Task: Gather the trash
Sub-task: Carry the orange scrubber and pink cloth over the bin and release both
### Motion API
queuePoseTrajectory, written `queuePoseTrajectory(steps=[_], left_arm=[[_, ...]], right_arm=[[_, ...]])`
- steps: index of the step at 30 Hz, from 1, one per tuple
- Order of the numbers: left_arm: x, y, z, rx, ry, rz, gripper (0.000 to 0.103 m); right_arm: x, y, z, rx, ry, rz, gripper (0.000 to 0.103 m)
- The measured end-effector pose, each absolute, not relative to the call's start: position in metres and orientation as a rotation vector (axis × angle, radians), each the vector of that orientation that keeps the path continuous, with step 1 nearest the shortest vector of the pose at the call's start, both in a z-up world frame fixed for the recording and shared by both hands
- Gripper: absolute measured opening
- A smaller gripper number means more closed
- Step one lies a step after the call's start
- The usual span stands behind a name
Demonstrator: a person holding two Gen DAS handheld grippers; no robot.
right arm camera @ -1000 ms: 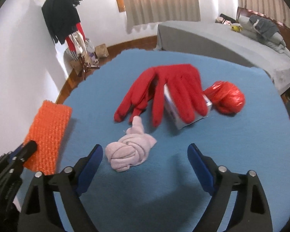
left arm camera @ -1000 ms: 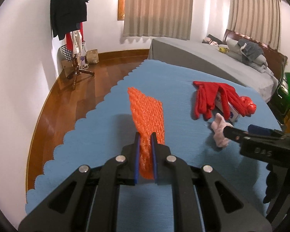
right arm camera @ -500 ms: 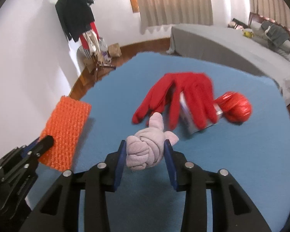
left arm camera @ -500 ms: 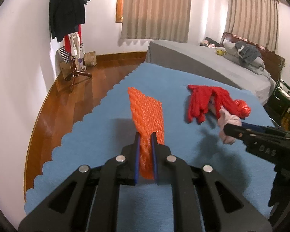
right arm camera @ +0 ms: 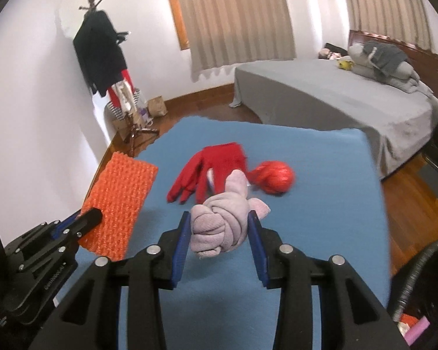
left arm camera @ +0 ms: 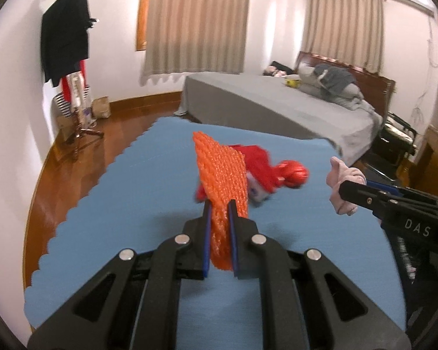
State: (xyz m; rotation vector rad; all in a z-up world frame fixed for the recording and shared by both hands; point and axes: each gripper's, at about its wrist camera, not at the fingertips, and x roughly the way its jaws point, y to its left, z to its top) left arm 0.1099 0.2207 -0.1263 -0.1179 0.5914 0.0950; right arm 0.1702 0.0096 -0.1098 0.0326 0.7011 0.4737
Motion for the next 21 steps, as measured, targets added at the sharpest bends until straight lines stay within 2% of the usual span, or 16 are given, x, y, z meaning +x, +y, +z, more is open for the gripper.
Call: queuePoseTrajectory(steps=[21], left_arm=[[0.095,0.054,-0.085,-0.012,0.523,-0.203,0.01]], right_arm=[[0.112,-0.147,-0.069,0.093,0.595,0.212,0.039]])
